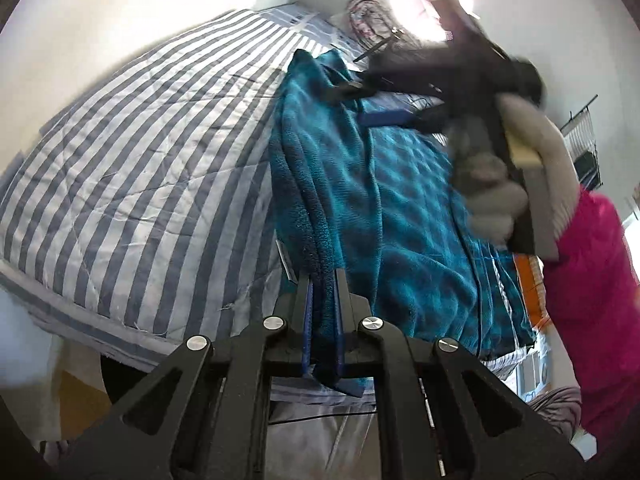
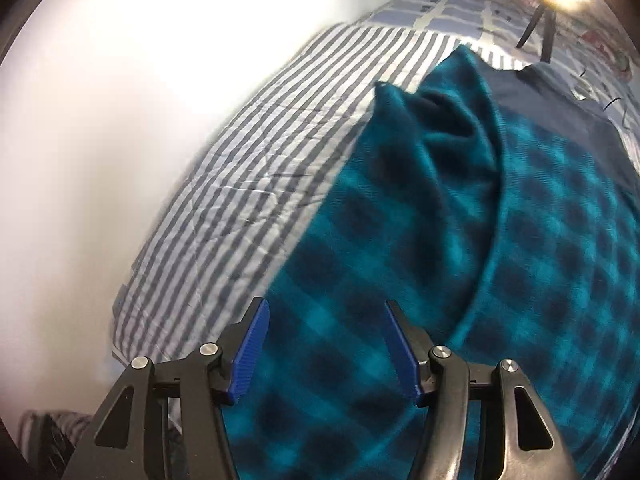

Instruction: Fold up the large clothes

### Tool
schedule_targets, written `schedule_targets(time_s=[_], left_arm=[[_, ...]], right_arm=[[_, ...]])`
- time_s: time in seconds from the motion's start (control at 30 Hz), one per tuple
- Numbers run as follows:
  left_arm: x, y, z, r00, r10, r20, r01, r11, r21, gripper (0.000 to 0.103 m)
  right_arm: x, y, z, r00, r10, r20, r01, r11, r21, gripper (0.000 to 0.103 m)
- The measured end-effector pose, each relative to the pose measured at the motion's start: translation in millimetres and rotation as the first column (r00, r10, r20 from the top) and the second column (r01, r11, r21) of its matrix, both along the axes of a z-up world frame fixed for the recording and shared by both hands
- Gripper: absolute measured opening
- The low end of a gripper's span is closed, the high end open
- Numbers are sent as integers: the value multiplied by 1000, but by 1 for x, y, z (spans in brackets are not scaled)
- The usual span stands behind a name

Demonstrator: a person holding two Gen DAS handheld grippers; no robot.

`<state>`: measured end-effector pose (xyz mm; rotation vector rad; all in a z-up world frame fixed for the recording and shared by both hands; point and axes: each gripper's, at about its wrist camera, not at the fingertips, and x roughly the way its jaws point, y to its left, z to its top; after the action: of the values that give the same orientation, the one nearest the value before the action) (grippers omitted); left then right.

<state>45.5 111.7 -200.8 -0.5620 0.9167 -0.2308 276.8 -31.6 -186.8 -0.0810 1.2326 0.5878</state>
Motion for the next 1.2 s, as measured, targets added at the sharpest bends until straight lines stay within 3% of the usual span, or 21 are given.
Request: schedule_targets(time_s=[0.2,0.43,0.6,0.67,0.87,1.2], left_arm=[[-6,-7,3,1000,-25,15,24,1000,15,6],[-2,-18,6,998,-52,24,51,998,42,6],[-2,-31,12,996,-78,37,75,994,82,6],[-2,-35,15,995,-87,42,83,992,95,6],[-5,-59,28,987,-144,72,132,978,159,5],[-10,-117,45,956,-270,114,231,934,272,5]], right_arm=[[12,39,-20,1000,-7,-28,5,997,-75,60],[10,69,-47,1000,19,-7,-21,972,-235,59],[10,72,-53,1000,11,12,-8,961,-277,24],[11,60,-49,1000,-12,10,14,973,-232,12],[16,1,-34,995,-90,-40,91,996,15,7],[11,-100,-14,982,-180,-63,191,935,300,7]])
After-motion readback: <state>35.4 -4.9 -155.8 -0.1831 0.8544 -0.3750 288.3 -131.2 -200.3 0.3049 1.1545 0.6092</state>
